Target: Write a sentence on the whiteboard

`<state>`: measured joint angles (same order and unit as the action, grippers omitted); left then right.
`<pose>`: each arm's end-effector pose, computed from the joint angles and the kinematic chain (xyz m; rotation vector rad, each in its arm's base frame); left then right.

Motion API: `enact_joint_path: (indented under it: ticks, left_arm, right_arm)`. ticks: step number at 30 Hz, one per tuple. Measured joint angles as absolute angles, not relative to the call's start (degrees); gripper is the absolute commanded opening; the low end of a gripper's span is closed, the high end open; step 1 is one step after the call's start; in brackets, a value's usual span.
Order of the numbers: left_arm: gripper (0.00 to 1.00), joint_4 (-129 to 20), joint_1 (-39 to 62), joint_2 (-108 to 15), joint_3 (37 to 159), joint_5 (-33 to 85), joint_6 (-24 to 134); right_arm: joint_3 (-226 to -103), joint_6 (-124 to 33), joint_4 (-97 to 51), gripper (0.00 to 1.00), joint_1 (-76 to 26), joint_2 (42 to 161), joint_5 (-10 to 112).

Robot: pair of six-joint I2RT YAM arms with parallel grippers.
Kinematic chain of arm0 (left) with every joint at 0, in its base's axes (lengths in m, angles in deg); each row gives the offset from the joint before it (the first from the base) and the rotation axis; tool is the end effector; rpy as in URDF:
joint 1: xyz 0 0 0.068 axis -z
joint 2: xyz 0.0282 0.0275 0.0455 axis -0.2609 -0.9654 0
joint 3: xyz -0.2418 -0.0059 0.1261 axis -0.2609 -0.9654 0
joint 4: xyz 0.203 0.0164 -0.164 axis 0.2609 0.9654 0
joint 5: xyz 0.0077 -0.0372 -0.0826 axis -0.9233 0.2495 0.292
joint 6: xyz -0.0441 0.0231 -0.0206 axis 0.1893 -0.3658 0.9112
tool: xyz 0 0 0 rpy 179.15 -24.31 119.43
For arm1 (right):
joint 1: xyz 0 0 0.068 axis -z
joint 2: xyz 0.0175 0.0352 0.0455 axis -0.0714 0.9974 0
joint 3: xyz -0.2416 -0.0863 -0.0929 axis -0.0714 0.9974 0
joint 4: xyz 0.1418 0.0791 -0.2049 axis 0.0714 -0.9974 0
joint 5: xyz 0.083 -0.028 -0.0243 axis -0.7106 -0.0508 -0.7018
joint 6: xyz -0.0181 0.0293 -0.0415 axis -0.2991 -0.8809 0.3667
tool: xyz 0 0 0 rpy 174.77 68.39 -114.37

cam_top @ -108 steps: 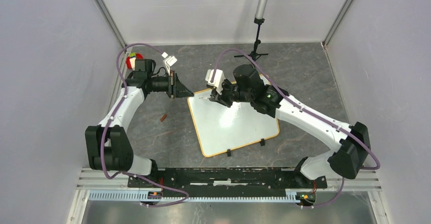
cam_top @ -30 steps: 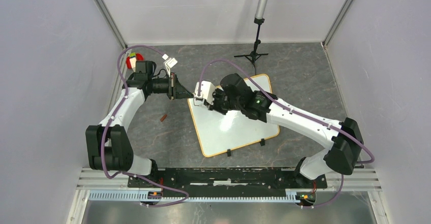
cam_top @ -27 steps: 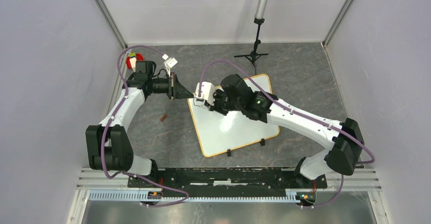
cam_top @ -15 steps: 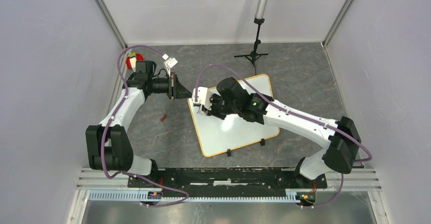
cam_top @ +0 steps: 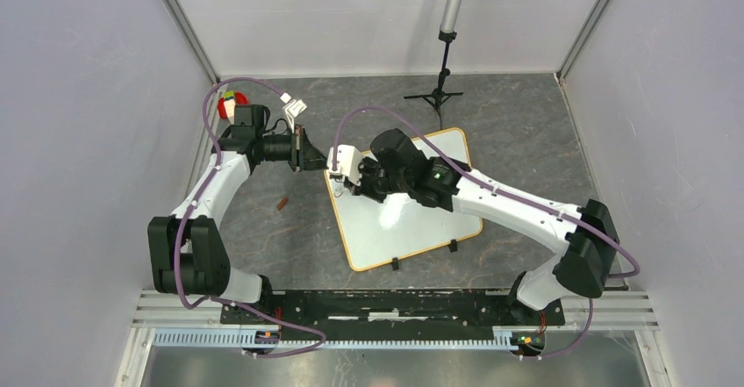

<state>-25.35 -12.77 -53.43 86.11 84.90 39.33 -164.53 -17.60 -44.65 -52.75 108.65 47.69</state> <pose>0.2891 -0.0447 0.2742 0.6234 2.0428 -1.3687 0.1874 0.2995 0.3230 -1.4824 1.6399 0.5647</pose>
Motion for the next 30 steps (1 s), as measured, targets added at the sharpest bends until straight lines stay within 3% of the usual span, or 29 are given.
enact_joint_path:
  ticks: [10, 30]
  left_arm:
    - [0.02, -25.4, -12.8, -53.4, 86.1, 85.2, 39.3]
    - [0.02, -25.4, -12.8, -53.4, 86.1, 85.1, 39.3]
  right_arm:
    - [-163.6, -17.1, -45.1, 0.00, -50.3, 103.8, 49.2]
    - [-162.4, -16.6, -45.4, 0.00, -50.2, 105.3, 50.2]
